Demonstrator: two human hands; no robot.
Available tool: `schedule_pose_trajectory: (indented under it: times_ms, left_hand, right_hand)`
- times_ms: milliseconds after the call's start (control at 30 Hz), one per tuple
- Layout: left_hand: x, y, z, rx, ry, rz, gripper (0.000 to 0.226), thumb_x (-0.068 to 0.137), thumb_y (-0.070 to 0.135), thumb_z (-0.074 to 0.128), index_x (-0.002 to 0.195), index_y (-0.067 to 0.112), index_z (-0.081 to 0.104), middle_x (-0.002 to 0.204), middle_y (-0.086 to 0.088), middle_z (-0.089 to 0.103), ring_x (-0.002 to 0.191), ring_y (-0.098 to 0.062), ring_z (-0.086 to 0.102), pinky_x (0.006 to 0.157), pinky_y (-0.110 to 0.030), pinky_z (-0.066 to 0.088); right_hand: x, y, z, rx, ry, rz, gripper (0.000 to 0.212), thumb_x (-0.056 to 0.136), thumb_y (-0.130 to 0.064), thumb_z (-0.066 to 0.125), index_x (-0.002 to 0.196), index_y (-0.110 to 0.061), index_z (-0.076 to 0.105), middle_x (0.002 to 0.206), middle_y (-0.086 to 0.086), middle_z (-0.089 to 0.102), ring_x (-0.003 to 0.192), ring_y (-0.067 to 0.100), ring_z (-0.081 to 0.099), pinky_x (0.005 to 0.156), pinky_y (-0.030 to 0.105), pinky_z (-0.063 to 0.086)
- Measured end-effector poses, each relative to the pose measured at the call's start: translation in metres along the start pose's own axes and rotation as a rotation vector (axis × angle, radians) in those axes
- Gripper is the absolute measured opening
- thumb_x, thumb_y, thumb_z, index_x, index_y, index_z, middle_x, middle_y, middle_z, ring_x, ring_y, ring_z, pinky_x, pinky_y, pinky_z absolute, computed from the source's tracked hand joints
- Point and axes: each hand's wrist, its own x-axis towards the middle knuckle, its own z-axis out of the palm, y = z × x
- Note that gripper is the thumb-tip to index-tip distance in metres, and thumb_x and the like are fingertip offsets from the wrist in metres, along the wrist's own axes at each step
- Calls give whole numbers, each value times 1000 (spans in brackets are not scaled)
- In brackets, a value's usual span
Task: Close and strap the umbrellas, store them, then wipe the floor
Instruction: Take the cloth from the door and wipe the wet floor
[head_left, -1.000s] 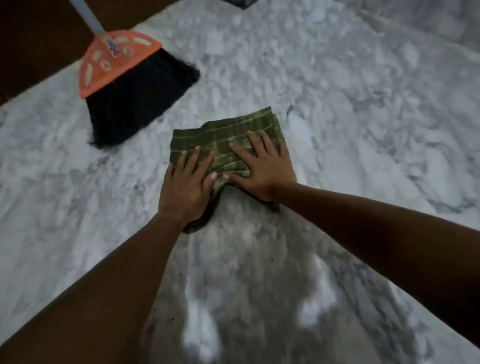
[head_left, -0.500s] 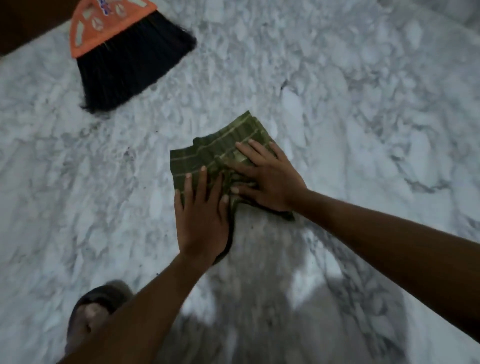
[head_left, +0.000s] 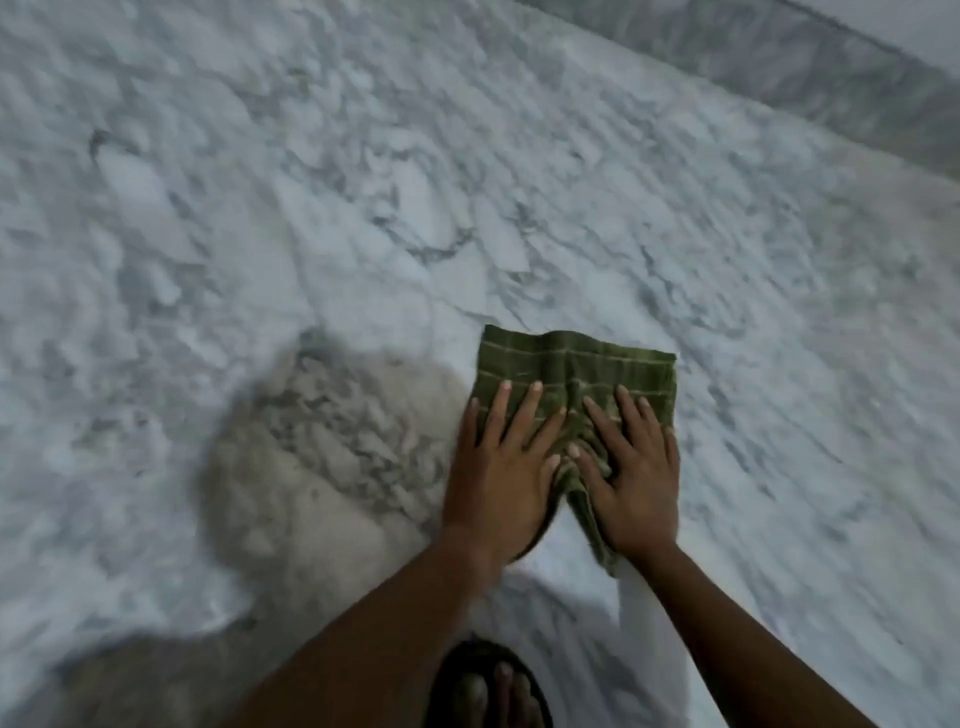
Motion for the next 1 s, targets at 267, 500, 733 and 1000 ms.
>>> schedule_pose_trajectory:
  times_ms: [267,500,733,1000]
  left_hand:
    - [91,-43,-40,-118,177,270,32,89,35,52,101,14,73,102,-11,69,85,-34,67,60,-35,50]
    - [138,-152,-221,-345,-136,21,9,83,31,69,83,34,61,86,7,64,86,-21,61,71,-35,49]
    - [61,-237,-476,-529,-151,-246,14,76,25,78,84,26,66,74,7,67,72,-12,65,61,-24,46]
    - [-99,-247,-849,-683,-255,-699,21,65,23,74,83,11,73,73,-3,70,66,-19,66,61,-28,51]
  right_hand:
    - [61,-21,-19,192,74,90,27,92,-38,60,109,-24,75,106,-1,67,99,24,59,76,30,40]
    - [188,-143,-117,528,-309,0,22,81,-28,81,103,-24,79,90,-9,75,82,6,66,75,21,46]
    - [229,-356,-282,613,-492,-206,16,82,-13,78,96,-21,76,85,-1,76,74,9,70,73,28,57]
    - [196,-607,-568,652,-397,-646,36,73,-7,74,97,-33,72,95,-9,68,88,9,65,80,33,55]
